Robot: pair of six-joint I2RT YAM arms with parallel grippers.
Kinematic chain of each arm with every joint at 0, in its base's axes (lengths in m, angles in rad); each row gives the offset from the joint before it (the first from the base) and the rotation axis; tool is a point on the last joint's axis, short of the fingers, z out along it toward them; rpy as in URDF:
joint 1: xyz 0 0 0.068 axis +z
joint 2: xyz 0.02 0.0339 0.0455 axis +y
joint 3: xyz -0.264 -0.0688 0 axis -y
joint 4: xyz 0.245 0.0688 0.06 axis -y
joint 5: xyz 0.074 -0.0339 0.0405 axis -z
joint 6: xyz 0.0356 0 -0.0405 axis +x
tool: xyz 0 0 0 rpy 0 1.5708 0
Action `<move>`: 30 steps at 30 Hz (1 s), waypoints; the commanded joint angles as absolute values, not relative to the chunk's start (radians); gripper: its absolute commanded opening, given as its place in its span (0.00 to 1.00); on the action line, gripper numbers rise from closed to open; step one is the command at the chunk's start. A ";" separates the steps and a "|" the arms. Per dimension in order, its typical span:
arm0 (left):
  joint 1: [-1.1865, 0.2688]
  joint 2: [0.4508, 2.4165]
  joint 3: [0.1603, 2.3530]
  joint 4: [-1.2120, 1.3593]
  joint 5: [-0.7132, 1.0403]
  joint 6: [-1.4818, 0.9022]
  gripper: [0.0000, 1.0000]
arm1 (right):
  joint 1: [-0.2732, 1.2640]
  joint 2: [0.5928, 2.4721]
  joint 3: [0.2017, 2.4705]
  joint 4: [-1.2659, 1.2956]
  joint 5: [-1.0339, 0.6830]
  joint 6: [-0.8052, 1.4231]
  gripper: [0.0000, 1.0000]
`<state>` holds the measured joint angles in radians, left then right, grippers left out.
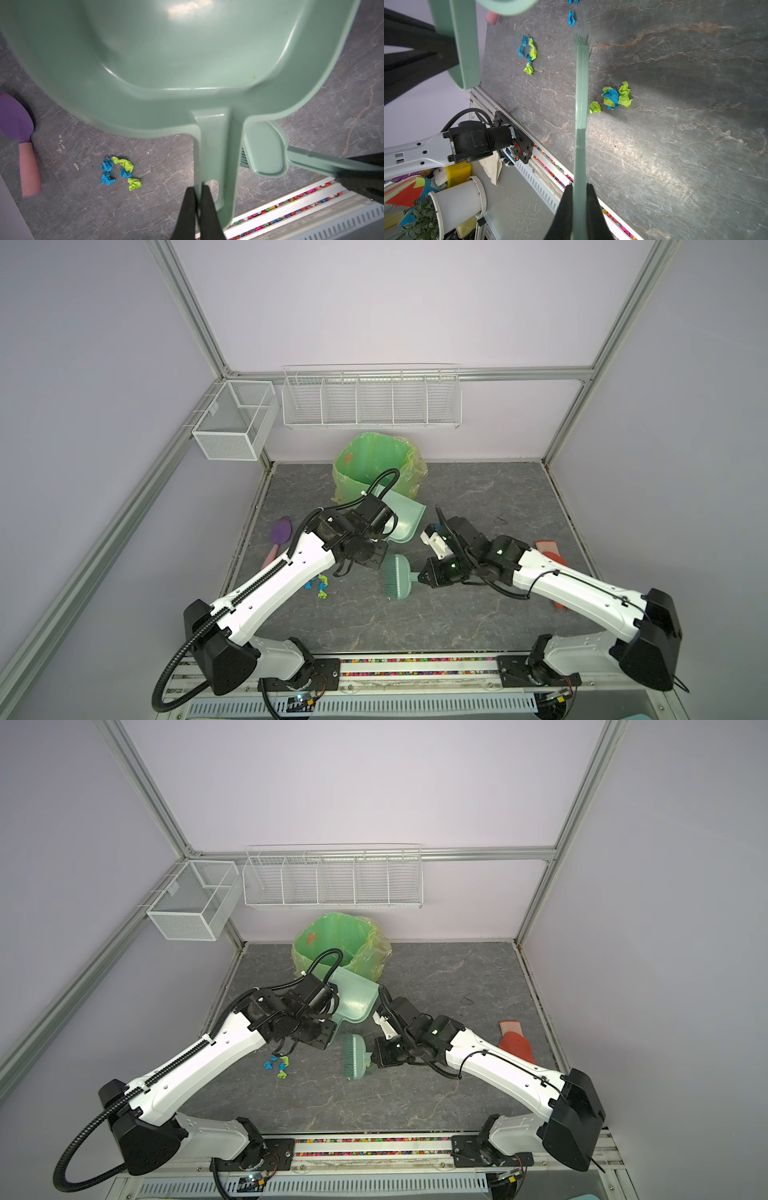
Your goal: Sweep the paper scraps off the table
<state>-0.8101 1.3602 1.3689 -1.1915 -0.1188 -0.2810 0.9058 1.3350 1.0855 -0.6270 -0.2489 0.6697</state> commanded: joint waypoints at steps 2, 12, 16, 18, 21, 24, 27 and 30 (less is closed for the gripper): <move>-0.813 1.343 1.351 -1.211 -0.131 -0.309 0.00 | 0.926 1.363 1.117 -0.595 -0.261 0.694 0.07; -0.813 1.344 1.348 -1.211 -0.128 -0.307 0.00 | 0.935 1.414 1.098 -0.652 -0.227 0.696 0.07; -0.813 1.345 1.352 -1.215 -0.125 -0.304 0.00 | 0.919 1.414 1.099 -0.700 -0.202 0.679 0.07; -0.813 1.342 1.351 -1.213 -0.115 -0.304 0.00 | 0.900 1.415 1.099 -0.730 -0.192 0.663 0.07; -0.812 1.342 1.346 -1.211 -0.103 -0.305 0.00 | 0.860 1.408 1.098 -0.765 -0.193 0.639 0.07; -0.813 1.338 1.339 -1.208 -0.093 -0.302 0.00 | 0.822 1.407 1.102 -0.794 -0.202 0.607 0.07; -0.813 1.336 1.334 -1.205 -0.079 -0.306 0.00 | 0.784 1.412 1.109 -0.820 -0.218 0.574 0.07; -0.813 1.327 1.322 -1.197 -0.063 -0.307 0.00 | 0.749 1.413 1.112 -0.841 -0.236 0.543 0.07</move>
